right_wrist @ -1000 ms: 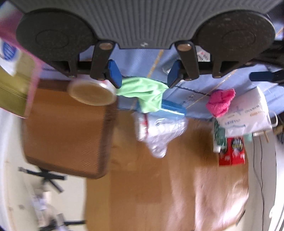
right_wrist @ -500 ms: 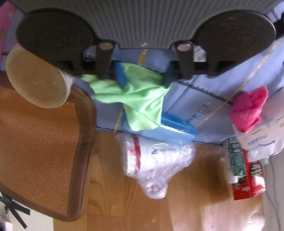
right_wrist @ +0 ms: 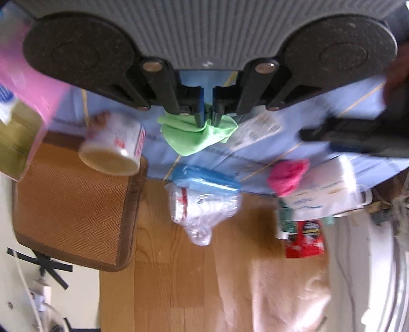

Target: Organize soft objects

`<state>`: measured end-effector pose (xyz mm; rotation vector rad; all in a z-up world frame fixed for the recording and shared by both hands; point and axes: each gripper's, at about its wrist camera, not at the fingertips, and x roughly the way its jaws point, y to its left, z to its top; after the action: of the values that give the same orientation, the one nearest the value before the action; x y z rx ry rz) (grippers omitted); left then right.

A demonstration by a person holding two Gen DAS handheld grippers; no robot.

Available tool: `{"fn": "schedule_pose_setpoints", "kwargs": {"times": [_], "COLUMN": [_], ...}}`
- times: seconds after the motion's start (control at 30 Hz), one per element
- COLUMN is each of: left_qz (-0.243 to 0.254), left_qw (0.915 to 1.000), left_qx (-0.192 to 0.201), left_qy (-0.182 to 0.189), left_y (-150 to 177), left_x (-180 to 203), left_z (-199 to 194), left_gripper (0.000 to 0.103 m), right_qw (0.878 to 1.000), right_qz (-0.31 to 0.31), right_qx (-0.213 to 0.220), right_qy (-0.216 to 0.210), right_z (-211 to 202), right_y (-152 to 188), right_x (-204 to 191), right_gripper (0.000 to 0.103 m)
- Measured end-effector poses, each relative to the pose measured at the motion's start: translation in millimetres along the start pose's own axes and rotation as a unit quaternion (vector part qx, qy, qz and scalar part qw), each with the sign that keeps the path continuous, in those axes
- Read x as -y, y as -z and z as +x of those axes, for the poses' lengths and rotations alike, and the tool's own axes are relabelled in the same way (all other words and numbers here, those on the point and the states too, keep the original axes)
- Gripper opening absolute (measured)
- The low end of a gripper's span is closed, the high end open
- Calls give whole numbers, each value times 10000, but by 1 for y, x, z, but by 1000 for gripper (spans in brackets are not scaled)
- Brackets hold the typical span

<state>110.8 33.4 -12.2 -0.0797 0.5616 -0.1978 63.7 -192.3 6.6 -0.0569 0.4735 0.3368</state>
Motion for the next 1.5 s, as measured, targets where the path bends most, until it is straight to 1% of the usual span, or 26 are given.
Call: {"fn": "schedule_pose_setpoints", "kwargs": {"times": [0.1, 0.2, 0.23, 0.3, 0.37, 0.5, 0.57, 0.6, 0.67, 0.7, 0.73, 0.77, 0.8, 0.83, 0.87, 0.9, 1.0, 1.07, 1.23, 1.27, 1.3, 1.33, 1.4, 1.43, 1.47, 1.5], "left_qz": [1, 48, 62, -80, -214, 119, 193, 197, 166, 142, 172, 300, 363, 338, 295, 308, 682, 909, 1525, 1608, 1703, 1810, 1997, 2051, 2046, 1972], "left_qw": [10000, 9999, 9998, 9990, 9965, 9913, 9858, 9829, 9757, 9690, 9678, 9677, 9645, 9613, 9573, 9566, 9570, 9530, 9344, 9321, 9305, 9303, 9360, 9410, 9454, 9483], "left_qx": [-1, -73, -90, -193, -322, -438, -651, -799, -1160, -1431, -1433, -1428, -1448, -1478, -1502, -1476, -1114, -880, -385, -316, -262, -210, -2, 57, 15, -65], "left_qy": [96, 132, 165, 399, 744, 1238, 1536, 1647, 1851, 2009, 2061, 2057, 2178, 2300, 2451, 2495, 2589, 2753, 3197, 3231, 3233, 3182, 2900, 2692, 2536, 2485], "left_y": [0, 0, 0, 1, 3, 4, 3, 4, 7, 11, 13, 14, 13, 11, 6, 4, -10, -22, -51, -54, -56, -57, -55, -53, -50, -49], "left_x": [0, 2, 4, 6, 10, 37, 51, 56, 66, 72, 76, 82, 87, 91, 95, 99, 126, 148, 216, 229, 244, 258, 277, 284, 287, 285], "left_z": [-1, -1, -3, -9, -16, -31, -30, -27, -17, -9, -7, -8, -8, -8, -10, -11, -23, -29, -31, -30, -26, -22, -15, -9, -4, -1], "left_gripper": [77, 77, 77, 77, 76, 74, 74, 72, 58, 41, 39, 33, 20, 16, 16, 16, 16, 16, 19, 21, 29, 43, 58, 61, 61, 61], "right_qw": [9998, 9992, 9990, 9992, 9995, 9996, 9995, 9992, 9982, 9977, 9977, 9989, 9993, 9994, 9994, 9995, 9987, 9957, 9784, 9732, 9686, 9637, 9541, 9500, 9475, 9458], "right_qz": [-77, -64, -60, -4, 100, 145, 170, 225, 365, 413, 423, 295, 170, 138, 164, 210, 377, 471, 717, 806, 877, 943, 1060, 1159, 1283, 1486], "right_qx": [-36, -263, -334, -311, -229, -110, -183, -255, -394, -429, -433, -321, -296, -271, -216, -137, 332, 734, 1575, 1690, 1769, 1826, 1826, 1742, 1565, 1341], "right_qy": [-192, -293, -306, -232, -176, -215, -194, -206, -275, -311, -308, -181, -139, -176, -217, -196, 40, 302, 1130, 1337, 1509, 1702, 2123, 2319, 2476, 2558], "right_z": [-30, -42, -42, -47, -49, -49, -44, -39, -30, -25, -24, -23, -23, -25, -27, -29, -46, -62, -95, -100, -103, -104, -97, -90, -82, -76], "right_y": [22, 40, 44, 51, 52, 49, 50, 50, 51, 52, 54, 55, 55, 56, 57, 58, 56, 52, 44, 43, 42, 40, 36, 35, 34, 33], "right_x": [-5, -8, -8, -7, -6, -3, 0, 1, 3, 4, 2, -2, -5, -6, -5, -3, 9, 20, 55, 66, 75, 87, 111, 125, 139, 154], "right_gripper": [9, 15, 20, 58, 72, 82, 85, 85, 84, 78, 72, 49, 35, 31, 17, 12, 12, 12, 12, 12, 12, 12, 15, 17, 26, 41]}}
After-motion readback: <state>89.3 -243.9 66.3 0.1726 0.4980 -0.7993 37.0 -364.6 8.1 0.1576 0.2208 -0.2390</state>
